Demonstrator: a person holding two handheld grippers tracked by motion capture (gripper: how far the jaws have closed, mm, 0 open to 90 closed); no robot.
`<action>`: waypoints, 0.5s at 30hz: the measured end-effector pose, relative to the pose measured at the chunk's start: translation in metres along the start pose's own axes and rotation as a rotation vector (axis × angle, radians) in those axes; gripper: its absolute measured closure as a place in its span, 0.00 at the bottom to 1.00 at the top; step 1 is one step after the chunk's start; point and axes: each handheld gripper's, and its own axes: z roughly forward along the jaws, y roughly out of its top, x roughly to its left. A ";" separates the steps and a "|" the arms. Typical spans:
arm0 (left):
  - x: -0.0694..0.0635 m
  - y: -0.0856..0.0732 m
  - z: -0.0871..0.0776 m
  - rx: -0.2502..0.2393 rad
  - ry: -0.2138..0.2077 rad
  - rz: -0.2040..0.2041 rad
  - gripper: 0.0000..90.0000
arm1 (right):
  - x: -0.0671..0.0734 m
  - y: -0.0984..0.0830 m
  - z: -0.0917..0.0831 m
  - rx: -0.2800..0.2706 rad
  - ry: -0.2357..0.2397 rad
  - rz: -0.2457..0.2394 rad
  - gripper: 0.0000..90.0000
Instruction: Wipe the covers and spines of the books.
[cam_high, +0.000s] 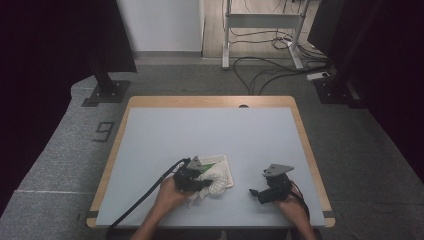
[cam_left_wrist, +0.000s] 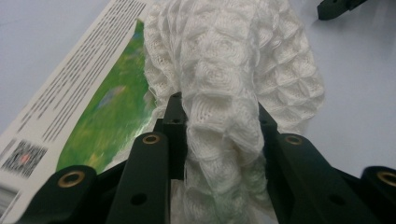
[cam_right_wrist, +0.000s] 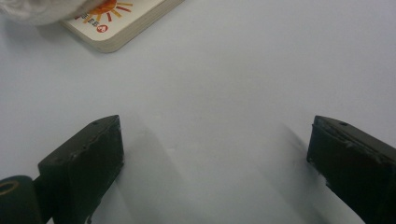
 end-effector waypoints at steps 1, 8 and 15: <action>-0.001 0.002 0.002 0.003 0.000 0.006 0.75 | 0.000 0.000 0.000 0.000 0.000 0.000 0.03; -0.003 0.016 0.015 0.007 -0.019 0.016 0.75 | 0.000 0.000 0.000 0.001 0.000 -0.001 0.03; -0.006 0.026 0.025 0.004 -0.035 0.019 0.75 | 0.000 0.000 0.000 0.001 0.000 -0.001 0.03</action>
